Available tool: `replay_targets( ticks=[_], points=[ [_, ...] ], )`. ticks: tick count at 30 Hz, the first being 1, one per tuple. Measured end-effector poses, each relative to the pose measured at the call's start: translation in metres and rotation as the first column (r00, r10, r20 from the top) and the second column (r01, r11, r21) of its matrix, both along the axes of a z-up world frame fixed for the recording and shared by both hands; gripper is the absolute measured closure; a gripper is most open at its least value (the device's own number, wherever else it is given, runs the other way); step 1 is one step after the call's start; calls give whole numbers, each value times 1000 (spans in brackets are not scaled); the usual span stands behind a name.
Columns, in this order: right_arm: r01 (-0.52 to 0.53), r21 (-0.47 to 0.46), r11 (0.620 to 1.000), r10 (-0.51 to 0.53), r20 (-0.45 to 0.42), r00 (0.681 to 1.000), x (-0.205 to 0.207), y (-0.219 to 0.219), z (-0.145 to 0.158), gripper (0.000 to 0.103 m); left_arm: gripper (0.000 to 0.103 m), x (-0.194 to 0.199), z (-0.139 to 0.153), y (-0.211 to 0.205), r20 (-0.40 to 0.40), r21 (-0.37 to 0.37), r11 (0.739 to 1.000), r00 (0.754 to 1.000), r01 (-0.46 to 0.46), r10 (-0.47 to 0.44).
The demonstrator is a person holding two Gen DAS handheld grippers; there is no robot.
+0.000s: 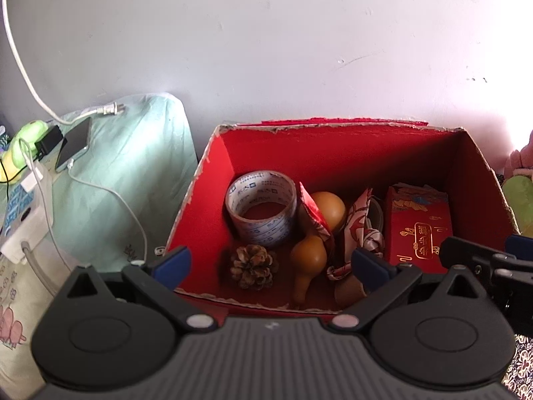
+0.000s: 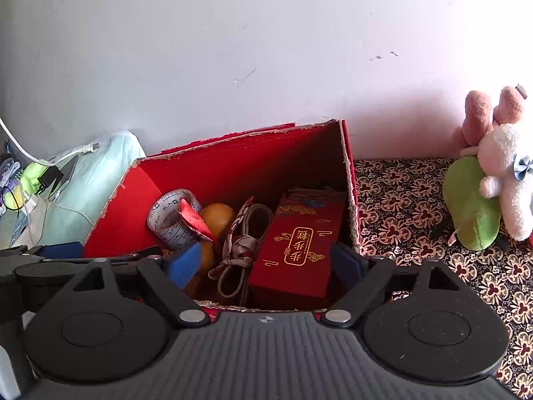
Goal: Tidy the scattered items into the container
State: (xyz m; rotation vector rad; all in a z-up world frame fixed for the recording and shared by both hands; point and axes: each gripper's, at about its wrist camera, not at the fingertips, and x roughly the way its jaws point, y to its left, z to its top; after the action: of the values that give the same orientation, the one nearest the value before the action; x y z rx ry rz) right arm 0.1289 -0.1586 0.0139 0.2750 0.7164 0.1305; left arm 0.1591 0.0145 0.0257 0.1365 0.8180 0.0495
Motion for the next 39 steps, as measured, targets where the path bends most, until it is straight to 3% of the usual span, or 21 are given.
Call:
replay_targets(
  ticks=[10, 28, 39],
  points=[
    [13, -29, 999, -15, -49, 999, 5, 8, -3, 10, 1, 10, -14, 4, -71, 24, 999, 997, -21, 23],
    [70, -13, 997, -69, 5, 998, 8, 15, -6, 0, 1, 24, -32, 10, -117, -7, 1000, 993, 24, -25],
    [40, -94, 995, -39, 13, 999, 7, 28, -10, 0, 1, 29, -40, 16, -120, 1, 1000, 992, 28, -28]
  ],
)
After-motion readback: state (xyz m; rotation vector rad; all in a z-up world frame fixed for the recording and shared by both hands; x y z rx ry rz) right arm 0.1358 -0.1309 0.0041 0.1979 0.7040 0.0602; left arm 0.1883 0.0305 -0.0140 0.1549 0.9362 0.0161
